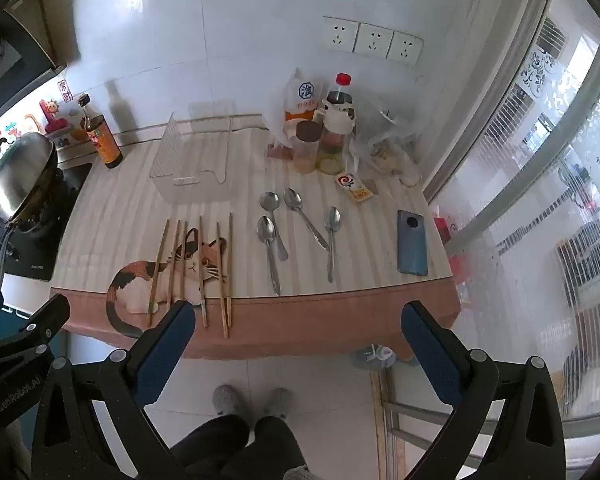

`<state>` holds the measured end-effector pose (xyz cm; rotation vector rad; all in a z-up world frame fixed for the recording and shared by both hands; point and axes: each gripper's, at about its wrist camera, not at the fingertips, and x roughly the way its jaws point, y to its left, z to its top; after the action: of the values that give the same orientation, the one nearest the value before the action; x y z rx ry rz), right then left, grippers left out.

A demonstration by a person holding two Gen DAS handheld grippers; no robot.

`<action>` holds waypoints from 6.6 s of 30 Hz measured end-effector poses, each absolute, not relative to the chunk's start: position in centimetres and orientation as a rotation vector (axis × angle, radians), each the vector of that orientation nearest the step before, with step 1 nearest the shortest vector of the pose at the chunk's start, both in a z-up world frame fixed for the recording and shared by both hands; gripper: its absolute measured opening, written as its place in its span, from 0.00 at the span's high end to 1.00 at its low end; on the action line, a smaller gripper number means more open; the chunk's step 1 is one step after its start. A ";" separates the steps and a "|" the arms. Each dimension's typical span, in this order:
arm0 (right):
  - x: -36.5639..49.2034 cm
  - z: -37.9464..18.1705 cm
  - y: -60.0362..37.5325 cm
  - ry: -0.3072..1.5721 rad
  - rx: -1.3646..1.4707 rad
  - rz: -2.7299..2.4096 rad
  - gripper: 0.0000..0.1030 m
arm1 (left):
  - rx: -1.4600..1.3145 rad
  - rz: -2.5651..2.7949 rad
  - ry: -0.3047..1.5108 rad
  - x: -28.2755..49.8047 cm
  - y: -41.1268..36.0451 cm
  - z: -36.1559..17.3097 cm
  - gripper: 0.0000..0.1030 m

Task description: Organize utensils

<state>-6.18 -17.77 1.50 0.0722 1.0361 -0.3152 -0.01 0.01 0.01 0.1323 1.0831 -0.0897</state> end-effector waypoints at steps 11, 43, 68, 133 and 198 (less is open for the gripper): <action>-6.7 1.8 -17.6 1.027 0.072 -0.317 0.00 | 0.135 -0.091 1.080 -0.4 0.3 0.4 0.00; -7.6 3.0 -18.0 1.017 0.068 -0.326 0.00 | 0.145 -0.100 1.051 -0.4 -0.6 1.9 0.00; -7.9 4.3 -18.6 1.006 0.057 -0.328 0.00 | 0.139 -0.112 1.044 -0.9 -0.9 1.9 0.00; 14.1 -26.3 -16.1 1.447 0.190 -0.125 0.57 | 0.195 -0.150 1.495 17.8 1.9 -27.8 0.49; 9.6 -24.2 -15.0 1.458 0.316 -0.265 0.93 | 0.142 -0.200 1.391 18.1 8.2 -20.4 0.96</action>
<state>9.61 -14.98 -24.19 0.3164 1.4581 -0.2652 18.14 8.20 -20.38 0.1422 1.3910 -0.1995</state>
